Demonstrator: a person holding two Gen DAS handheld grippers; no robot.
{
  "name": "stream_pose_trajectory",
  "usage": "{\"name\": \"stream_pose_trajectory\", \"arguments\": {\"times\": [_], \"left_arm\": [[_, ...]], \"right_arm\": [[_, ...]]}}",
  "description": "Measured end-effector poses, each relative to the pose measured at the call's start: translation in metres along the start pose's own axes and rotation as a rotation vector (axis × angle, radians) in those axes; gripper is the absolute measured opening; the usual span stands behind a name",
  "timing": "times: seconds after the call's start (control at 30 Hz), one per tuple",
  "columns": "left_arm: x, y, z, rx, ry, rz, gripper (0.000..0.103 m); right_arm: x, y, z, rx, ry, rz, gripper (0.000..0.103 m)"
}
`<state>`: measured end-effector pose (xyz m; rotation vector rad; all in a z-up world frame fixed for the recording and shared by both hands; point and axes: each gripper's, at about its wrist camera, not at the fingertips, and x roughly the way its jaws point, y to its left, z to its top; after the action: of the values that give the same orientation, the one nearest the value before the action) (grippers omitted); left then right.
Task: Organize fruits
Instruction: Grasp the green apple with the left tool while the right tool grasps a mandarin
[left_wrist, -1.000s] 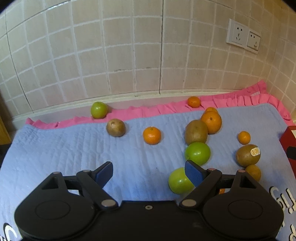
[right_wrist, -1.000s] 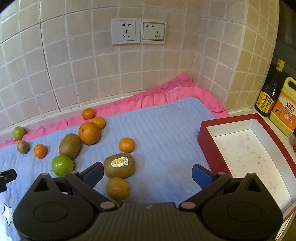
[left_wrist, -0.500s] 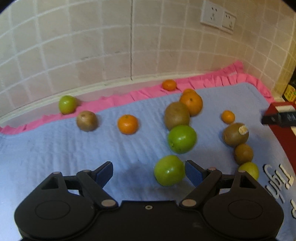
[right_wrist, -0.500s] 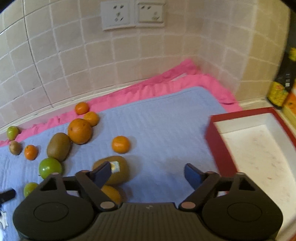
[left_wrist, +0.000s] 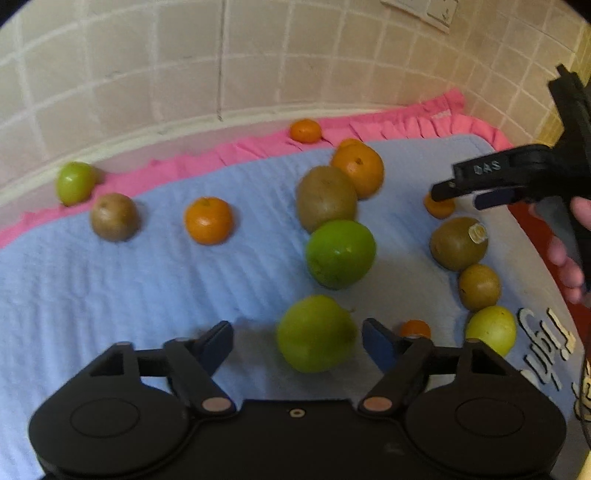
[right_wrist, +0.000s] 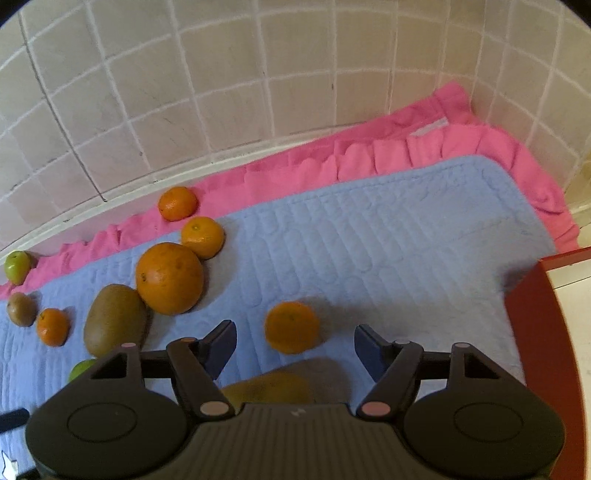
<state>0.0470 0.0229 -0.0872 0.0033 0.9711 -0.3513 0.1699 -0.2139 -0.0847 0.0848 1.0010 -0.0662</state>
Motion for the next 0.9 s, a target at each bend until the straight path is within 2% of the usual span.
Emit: {"name": "stream_pose_trajectory", "arguments": {"times": [0.07,0.2,0.3,0.53,0.57,0.6,0.73,0.9], "left_arm": [[0.007,-0.001,0.000,-0.001,0.018,-0.005,0.080],[0.012,-0.002,0.000,0.000,0.030,-0.023,0.072],[0.011,-0.002,0.001,0.000,0.030,-0.045,0.061],[0.011,-0.005,0.003,0.017,0.031,-0.030,0.061],[0.011,-0.005,0.003,0.014,0.031,-0.028,0.060],[0.011,-0.005,0.003,0.012,0.032,-0.025,0.060],[0.007,-0.009,0.005,0.018,0.027,0.011,0.060],[-0.016,-0.017,0.010,0.026,-0.022,0.048,0.060]], "right_arm": [[0.007,0.000,0.001,0.001,0.006,-0.004,0.072],[0.016,-0.001,0.003,-0.001,0.021,0.004,0.070],[0.022,0.002,0.003,-0.007,0.032,-0.005,0.068],[0.030,-0.003,0.003,0.013,0.035,0.000,0.052],[0.029,-0.005,0.003,0.022,0.027,0.021,0.043],[0.027,-0.007,0.003,0.029,0.022,0.039,0.039],[0.017,-0.007,0.002,0.031,-0.010,0.052,0.038],[-0.024,-0.017,-0.001,0.070,-0.097,0.100,0.038]]}}
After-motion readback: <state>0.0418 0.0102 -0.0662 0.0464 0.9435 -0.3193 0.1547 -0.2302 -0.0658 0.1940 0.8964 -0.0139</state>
